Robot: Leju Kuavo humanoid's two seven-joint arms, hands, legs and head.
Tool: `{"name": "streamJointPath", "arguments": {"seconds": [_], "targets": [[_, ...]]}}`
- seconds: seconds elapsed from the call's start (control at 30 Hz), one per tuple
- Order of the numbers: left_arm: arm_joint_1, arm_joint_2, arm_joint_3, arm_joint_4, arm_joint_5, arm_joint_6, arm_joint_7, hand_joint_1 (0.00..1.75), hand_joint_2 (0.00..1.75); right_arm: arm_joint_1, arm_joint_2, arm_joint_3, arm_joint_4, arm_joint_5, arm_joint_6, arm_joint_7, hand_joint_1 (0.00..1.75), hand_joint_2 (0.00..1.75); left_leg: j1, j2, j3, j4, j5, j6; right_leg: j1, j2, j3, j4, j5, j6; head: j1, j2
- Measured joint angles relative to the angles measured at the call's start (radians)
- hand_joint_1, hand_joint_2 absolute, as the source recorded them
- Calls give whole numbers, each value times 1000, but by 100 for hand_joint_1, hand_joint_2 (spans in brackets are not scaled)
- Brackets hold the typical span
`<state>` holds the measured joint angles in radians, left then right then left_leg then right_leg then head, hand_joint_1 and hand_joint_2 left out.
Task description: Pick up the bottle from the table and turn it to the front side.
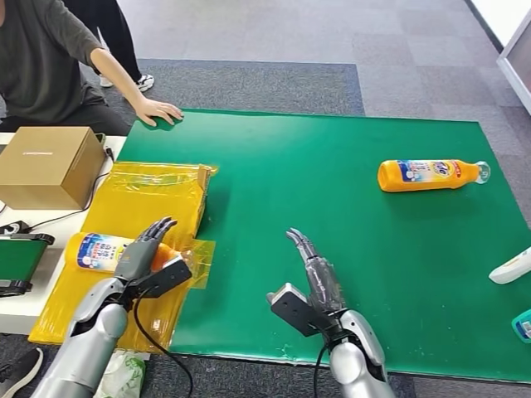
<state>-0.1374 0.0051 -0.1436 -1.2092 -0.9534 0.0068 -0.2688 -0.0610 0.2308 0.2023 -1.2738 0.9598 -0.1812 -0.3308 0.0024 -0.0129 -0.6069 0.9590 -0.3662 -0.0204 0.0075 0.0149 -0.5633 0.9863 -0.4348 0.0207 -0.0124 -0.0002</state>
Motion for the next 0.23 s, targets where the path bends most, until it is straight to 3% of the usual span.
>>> {"name": "streamJointPath", "arguments": {"seconds": [0.23], "targets": [[131, -89, 93, -226, 271, 0, -168, 0, 175, 50, 0, -9, -37, 15, -6, 20, 0, 175, 0, 0, -6, 0, 0, 1, 0, 0, -5, 0, 0, 0, 0, 0]]}}
